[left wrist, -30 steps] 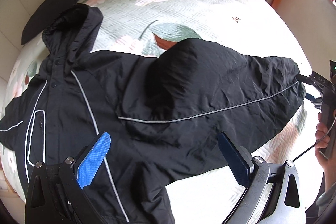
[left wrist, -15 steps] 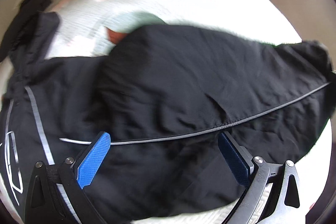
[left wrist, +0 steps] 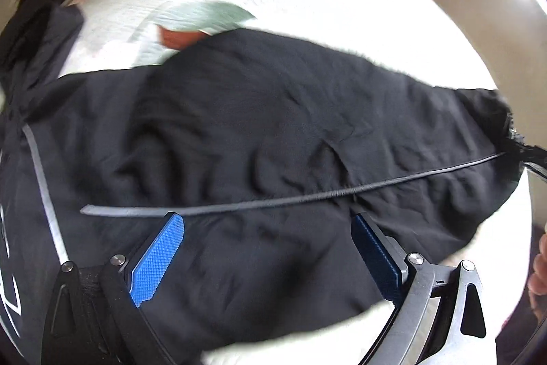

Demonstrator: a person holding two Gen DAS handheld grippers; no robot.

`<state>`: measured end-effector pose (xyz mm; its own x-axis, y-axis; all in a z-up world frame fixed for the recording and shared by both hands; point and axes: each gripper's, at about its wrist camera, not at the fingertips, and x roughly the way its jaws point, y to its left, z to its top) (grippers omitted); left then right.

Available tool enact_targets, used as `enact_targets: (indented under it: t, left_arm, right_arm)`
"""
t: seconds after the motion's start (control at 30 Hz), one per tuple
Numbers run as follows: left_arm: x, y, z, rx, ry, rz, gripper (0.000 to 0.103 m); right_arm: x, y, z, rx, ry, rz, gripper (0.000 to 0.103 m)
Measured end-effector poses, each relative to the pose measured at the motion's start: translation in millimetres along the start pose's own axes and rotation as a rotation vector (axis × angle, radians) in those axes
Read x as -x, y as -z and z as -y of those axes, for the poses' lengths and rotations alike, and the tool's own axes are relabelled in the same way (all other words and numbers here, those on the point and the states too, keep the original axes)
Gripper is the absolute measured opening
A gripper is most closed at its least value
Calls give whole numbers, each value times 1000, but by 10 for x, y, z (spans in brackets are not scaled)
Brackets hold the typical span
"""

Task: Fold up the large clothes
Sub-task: 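Fold the gripped sleeve across the jacket body with the right tool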

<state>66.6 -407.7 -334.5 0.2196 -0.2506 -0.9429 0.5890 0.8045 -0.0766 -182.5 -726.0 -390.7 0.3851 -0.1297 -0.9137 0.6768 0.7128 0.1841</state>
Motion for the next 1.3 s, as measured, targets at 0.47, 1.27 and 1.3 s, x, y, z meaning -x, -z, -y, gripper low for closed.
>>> enact_targets:
  t: [0.47,1.27,1.3]
  left_arm:
    - [1401,703,-1999,243,-139,131,99]
    - [1549,1523,-4374,426,-188,125,99]
    - [1538,1472,-4379,413,-156,128,99]
  right_arm:
    - [828,642,-3332,482,-334,116,24]
    - [-517,2725,-6197,839,-209,-172,64]
    - [-385,2728,-6172,830,-238,-177,64]
